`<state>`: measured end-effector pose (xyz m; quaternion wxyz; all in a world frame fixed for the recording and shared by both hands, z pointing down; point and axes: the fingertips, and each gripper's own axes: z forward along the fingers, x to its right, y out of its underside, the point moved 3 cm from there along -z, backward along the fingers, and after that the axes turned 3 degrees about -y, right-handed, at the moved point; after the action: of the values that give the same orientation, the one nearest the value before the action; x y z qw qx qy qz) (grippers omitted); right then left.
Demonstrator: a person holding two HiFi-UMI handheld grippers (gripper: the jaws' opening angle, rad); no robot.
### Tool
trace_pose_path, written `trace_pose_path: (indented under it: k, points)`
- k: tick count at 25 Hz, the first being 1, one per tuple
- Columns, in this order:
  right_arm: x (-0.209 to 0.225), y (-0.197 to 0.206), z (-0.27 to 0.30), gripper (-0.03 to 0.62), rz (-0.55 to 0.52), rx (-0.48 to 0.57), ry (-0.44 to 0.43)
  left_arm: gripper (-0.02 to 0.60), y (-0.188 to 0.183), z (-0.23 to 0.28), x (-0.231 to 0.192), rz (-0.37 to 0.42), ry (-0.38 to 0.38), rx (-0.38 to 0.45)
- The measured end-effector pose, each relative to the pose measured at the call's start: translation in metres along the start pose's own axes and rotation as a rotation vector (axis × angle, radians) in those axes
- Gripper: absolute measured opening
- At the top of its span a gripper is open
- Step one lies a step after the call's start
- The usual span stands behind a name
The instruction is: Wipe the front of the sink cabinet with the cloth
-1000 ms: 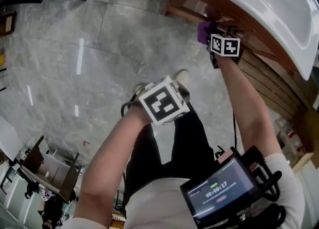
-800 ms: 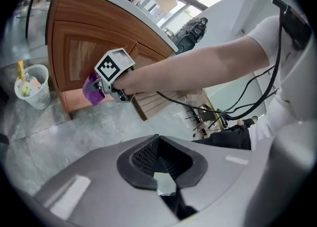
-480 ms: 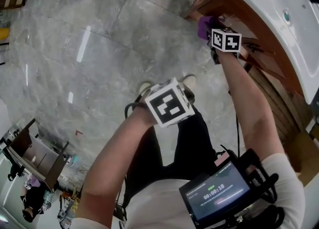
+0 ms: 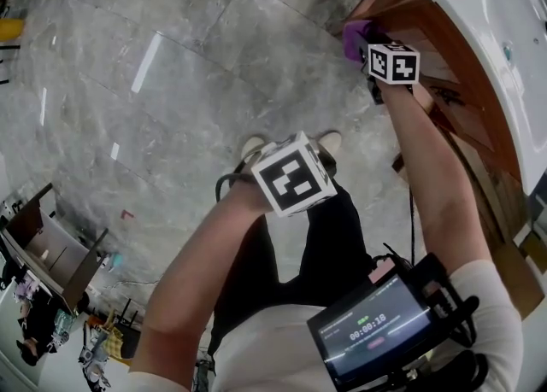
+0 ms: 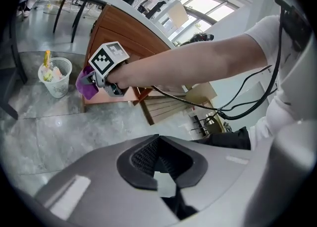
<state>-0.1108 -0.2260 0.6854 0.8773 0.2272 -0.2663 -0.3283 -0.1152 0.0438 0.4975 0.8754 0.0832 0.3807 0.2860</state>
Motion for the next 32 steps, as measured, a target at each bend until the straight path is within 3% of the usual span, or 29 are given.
trace_pose_path:
  k: [7,18,24,32]
  points:
    - [-0.036,-0.014,-0.027,0.055,-0.019,0.035,-0.043,0.008,0.006,-0.023,0.017,0.022,0.015,0.005]
    - [-0.086,-0.004,-0.120,0.055,0.003,0.069,-0.064,0.007,-0.009,-0.058,0.072,0.107,0.056,-0.030]
    - [-0.106,-0.003,-0.193,0.055,0.012,0.113,-0.028,0.006,-0.021,-0.078,0.106,0.178,0.072,-0.038]
    - [-0.129,0.004,-0.296,0.055,0.119,0.238,0.054,0.006,-0.033,-0.113,0.160,0.285,0.093,-0.043]
